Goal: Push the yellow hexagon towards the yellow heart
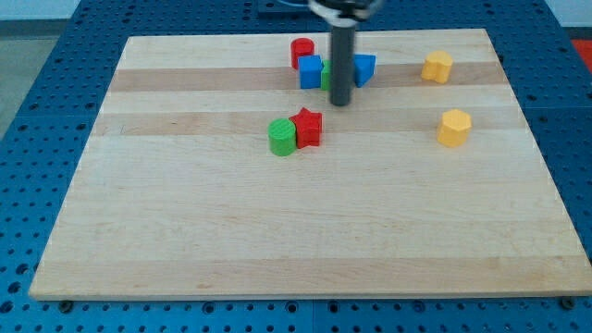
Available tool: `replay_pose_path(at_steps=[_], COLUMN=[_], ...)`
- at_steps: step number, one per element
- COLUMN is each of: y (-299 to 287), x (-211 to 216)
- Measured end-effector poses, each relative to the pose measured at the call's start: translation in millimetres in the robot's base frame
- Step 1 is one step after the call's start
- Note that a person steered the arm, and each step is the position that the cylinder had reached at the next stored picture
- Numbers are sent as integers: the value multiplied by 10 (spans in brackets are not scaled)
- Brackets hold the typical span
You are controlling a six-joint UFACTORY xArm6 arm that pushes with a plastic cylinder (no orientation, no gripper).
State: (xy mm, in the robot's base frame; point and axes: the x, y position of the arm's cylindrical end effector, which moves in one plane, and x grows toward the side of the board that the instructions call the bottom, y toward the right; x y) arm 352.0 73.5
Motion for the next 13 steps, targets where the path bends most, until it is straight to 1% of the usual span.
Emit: replay_pose_path(at_steps=[1, 2, 3, 4, 5, 6, 7, 9, 10, 11, 12, 13], y=[475, 426, 492, 1208, 1261, 1213, 1080, 879, 867, 1107, 1630, 1618], x=[243, 895, 1339, 1395, 1403, 1224, 760, 240, 649, 1421, 1239, 923])
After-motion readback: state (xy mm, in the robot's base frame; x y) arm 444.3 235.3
